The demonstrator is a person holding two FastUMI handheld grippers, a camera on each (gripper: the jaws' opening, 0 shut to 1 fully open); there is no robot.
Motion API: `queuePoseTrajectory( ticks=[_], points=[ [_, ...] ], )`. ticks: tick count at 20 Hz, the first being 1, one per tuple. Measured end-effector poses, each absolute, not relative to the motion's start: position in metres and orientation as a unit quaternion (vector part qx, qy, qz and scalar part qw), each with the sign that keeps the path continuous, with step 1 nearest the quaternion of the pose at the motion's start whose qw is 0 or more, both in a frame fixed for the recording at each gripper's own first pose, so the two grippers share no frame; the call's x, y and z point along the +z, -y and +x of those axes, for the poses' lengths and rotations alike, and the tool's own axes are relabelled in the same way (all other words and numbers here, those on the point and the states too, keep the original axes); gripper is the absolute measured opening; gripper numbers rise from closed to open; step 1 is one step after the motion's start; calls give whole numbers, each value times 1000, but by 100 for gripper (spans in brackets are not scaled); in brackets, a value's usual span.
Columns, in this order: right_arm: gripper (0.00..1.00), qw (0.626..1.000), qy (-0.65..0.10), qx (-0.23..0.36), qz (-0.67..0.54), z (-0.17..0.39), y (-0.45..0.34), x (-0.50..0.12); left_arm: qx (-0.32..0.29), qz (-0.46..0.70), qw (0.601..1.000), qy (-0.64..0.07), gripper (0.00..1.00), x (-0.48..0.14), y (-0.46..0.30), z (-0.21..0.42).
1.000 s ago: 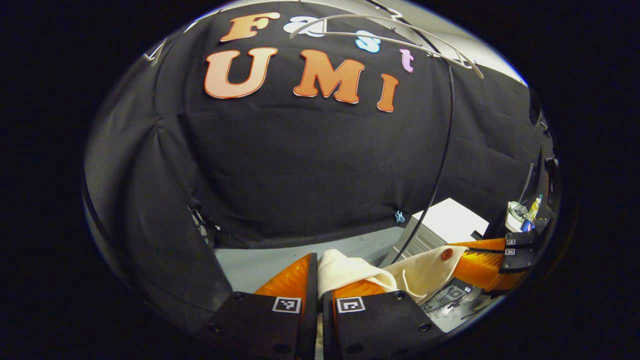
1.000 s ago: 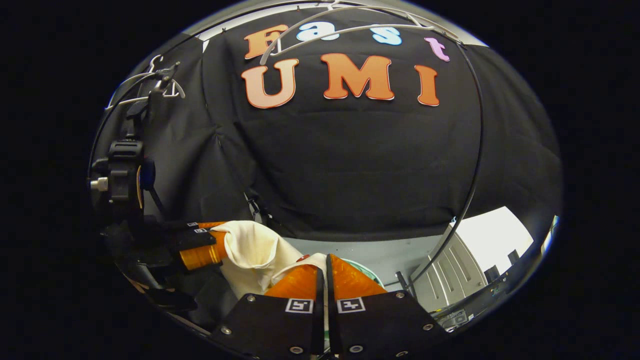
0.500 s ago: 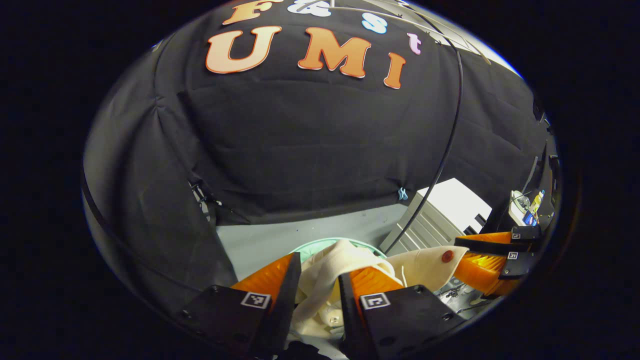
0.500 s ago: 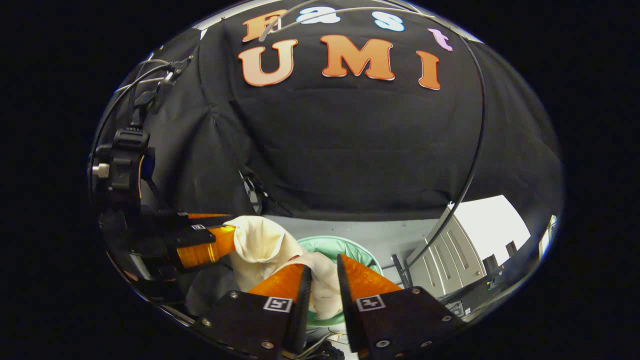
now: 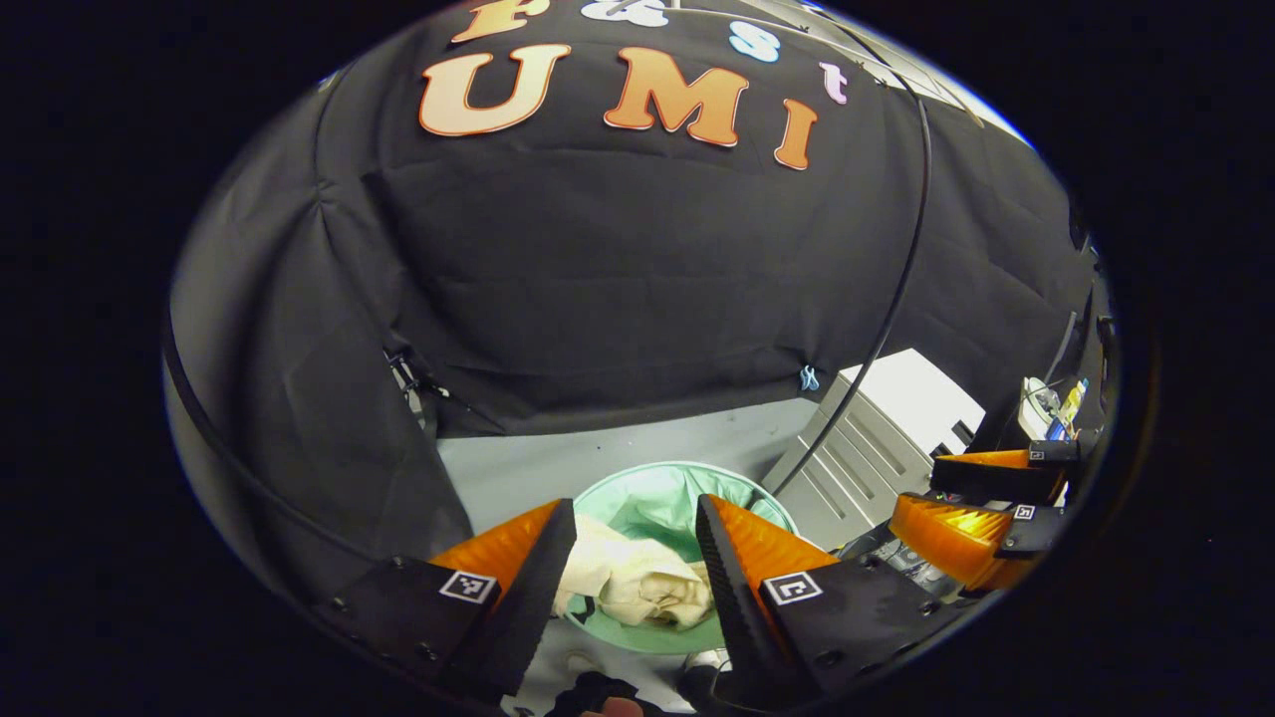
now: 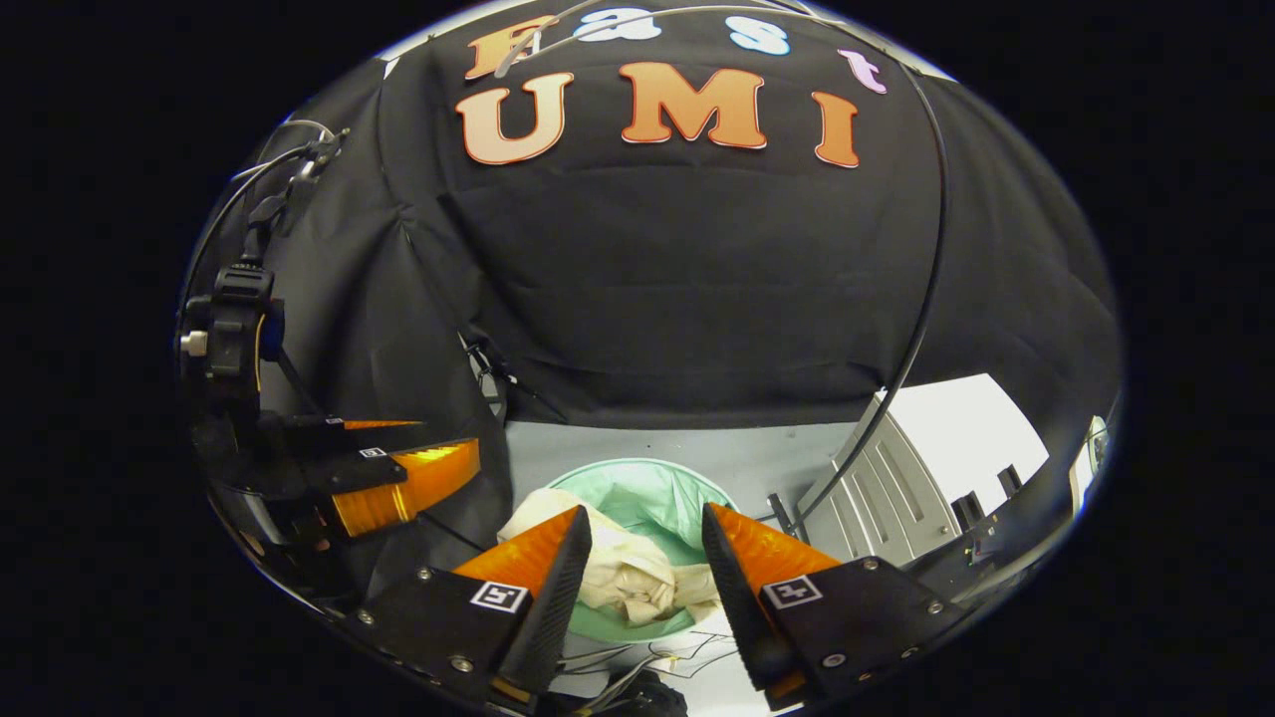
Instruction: Grasp the clothes on the hanger with both hands and then place them into the laundry hamper below.
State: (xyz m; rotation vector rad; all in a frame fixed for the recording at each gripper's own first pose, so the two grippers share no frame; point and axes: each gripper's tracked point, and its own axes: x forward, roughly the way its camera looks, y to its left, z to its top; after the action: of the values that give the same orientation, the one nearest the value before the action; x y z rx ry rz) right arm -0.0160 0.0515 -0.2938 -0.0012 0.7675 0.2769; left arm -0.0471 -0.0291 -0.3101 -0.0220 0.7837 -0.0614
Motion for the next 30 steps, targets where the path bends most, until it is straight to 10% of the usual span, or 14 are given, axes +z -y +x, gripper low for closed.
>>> queuePoseTrajectory(
  ticks=[11,30],
  points=[
    [78,942,-319,107,7,-25,-41,-247,-33,-6,944,-329,82,-264,27,-53],
    [78,997,-44,43,43,-44,22,12,3,-17,1000,-13,79,-4,18,-54]
  ],
)
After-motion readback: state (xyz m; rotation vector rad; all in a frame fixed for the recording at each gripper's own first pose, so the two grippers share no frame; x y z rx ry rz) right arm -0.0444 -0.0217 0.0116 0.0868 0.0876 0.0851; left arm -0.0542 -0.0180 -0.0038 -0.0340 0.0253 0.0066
